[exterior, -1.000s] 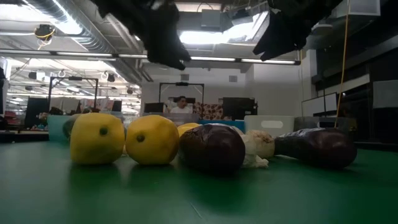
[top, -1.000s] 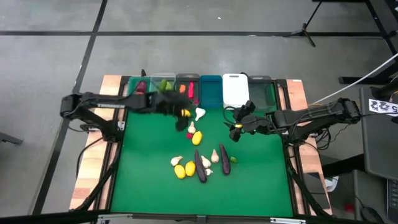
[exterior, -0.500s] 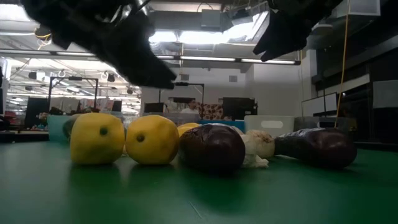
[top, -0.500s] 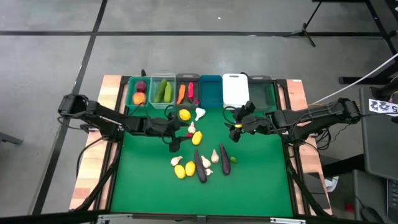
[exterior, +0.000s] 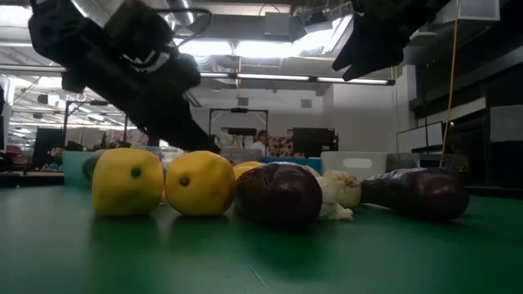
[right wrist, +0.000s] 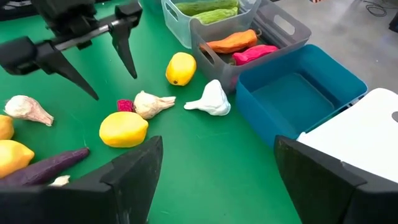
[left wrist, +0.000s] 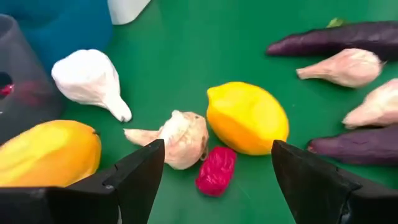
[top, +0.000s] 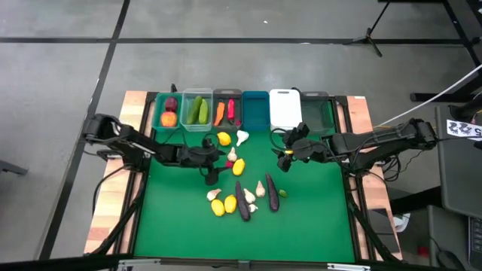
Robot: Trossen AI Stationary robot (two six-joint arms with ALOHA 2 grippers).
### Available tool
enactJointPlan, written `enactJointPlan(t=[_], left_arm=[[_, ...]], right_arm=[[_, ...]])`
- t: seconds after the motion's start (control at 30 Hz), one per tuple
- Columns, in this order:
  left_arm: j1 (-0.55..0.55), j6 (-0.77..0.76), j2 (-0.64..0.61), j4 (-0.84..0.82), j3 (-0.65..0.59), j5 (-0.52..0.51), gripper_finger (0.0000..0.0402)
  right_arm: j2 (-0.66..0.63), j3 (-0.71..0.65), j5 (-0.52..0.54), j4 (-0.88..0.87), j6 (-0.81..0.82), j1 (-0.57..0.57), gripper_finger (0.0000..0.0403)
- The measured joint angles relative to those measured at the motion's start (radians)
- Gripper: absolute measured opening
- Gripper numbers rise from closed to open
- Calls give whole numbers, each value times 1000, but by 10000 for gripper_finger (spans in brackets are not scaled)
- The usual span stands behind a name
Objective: Sort produce into baskets
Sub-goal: Put the red chili pepper into the left black bin
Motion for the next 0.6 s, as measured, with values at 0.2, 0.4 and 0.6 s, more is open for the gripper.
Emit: enactJointPlan(t=[0.2, 0.4, 0.6], left_arm=[[2, 0, 85, 84, 0, 1, 292], [3, -27, 153, 102, 0, 15, 292], [3, -53, 175, 106, 0, 22, 288]], right_arm=[[0, 0, 0, -1, 0, 0, 305], [0, 0, 0, -2, 0, 0, 305], [0, 0, 0, -2, 0, 0, 305]])
